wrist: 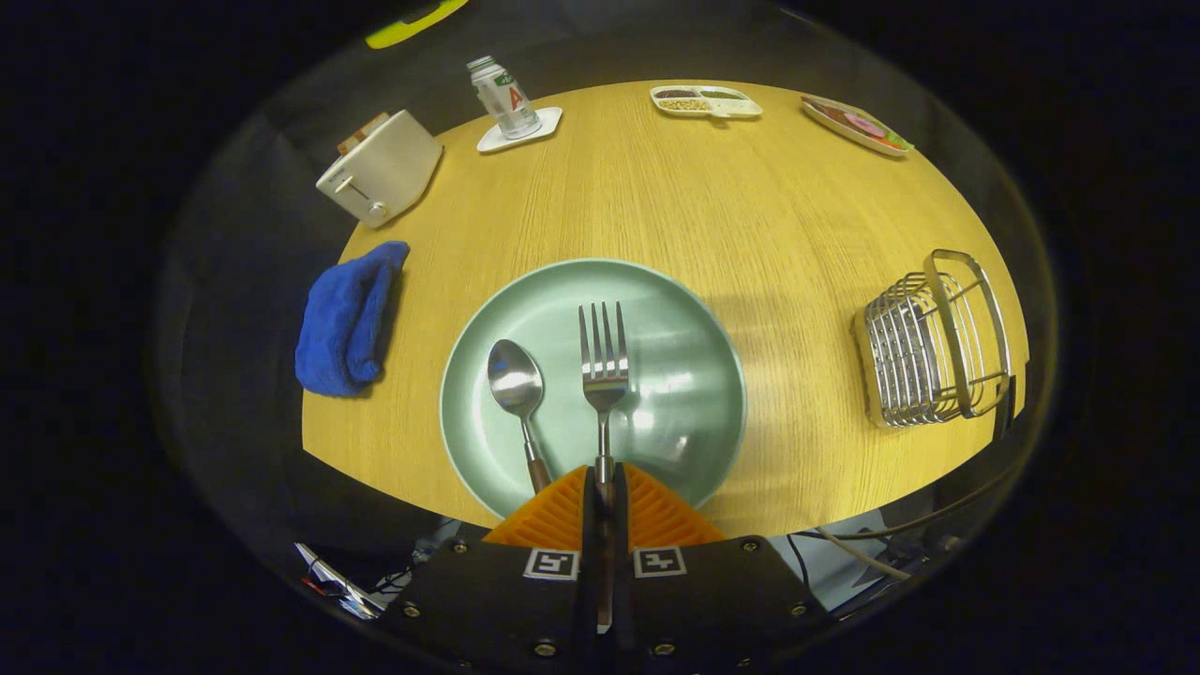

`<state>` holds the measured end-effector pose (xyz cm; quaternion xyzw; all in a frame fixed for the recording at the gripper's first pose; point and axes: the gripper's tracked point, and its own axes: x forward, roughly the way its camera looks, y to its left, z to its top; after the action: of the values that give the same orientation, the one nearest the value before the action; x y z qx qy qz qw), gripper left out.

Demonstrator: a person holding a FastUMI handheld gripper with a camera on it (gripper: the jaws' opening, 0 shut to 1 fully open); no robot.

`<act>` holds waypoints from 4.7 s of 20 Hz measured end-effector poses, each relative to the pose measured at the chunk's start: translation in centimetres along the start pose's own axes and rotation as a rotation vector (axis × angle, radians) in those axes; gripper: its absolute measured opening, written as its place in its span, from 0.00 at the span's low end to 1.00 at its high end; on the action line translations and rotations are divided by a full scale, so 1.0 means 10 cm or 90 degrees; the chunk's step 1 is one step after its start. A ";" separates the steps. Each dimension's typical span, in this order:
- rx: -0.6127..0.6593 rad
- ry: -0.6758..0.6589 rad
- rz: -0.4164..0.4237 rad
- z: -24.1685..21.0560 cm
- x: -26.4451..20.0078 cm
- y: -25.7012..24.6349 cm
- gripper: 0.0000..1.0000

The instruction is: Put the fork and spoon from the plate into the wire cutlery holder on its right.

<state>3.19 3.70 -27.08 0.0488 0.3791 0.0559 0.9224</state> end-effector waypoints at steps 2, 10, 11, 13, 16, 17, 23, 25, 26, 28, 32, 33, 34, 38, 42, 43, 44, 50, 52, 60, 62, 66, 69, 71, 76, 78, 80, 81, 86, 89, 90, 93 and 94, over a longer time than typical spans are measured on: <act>0.011 -0.020 -0.003 0.11 -0.12 -0.06 0.07; 0.057 -0.090 -0.043 0.56 -0.70 -0.62 0.07; 0.063 -0.096 -0.053 0.61 -0.78 -0.74 0.07; 0.073 -0.103 -0.075 0.64 -0.92 -0.96 0.07; 0.094 -0.093 -0.101 0.60 -1.05 -1.26 0.07; 0.101 -0.085 -0.108 0.56 -1.09 -1.33 0.07; 0.115 -0.006 -0.134 0.30 -1.10 -1.65 0.07; 0.119 0.021 -0.130 0.26 -1.08 -1.71 0.07; 0.127 0.032 -0.122 0.27 -1.07 -1.69 0.07; 0.139 0.041 -0.120 0.28 -1.04 -1.71 0.07; 0.140 0.047 -0.134 0.29 -1.04 -1.79 0.10; 0.142 0.041 -0.133 0.31 -1.05 -1.79 0.11; 0.141 0.037 -0.138 0.34 -1.06 -1.80 0.12; 0.120 0.011 -0.166 0.38 -1.12 -1.86 0.39; 0.118 -0.015 -0.169 0.44 -1.21 -1.86 0.64; 0.117 -0.021 -0.169 0.46 -1.22 -1.86 0.64; 0.115 -0.030 -0.172 0.48 -1.24 -1.86 0.64; 0.092 -0.101 -0.165 0.75 -1.40 -1.70 0.64; 0.074 -0.122 -0.159 0.86 -1.43 -1.58 0.64; -0.041 -0.172 -0.123 1.12 -1.38 -0.94 0.64; -0.067 -0.171 -0.105 1.13 -1.32 -0.74 0.64; -0.120 -0.145 -0.068 1.04 -1.10 -0.35 0.64; -0.155 -0.119 -0.040 0.93 -0.95 -0.09 0.64; -0.179 -0.099 -0.027 0.84 -0.81 0.04 0.64; -0.228 -0.034 -0.009 0.54 -0.41 0.21 0.64; -0.244 -0.012 -0.006 0.45 -0.28 0.25 0.64; -0.263 0.009 -0.002 0.36 -0.19 0.27 0.64; -0.271 0.023 0.002 0.31 -0.13 0.29 0.64; -0.283 0.080 0.010 0.04 0.14 0.29 0.64; -0.283 0.101 0.004 -0.05 0.23 0.24 0.64; -0.284 0.106 0.002 -0.06 0.26 0.21 0.64; -0.275 0.118 0.004 -0.11 0.31 0.20 0.64; -0.271 0.122 0.006 -0.11 0.33 0.18 0.64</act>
<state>4.62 6.05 -29.95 -0.1507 0.4443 0.1434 0.8714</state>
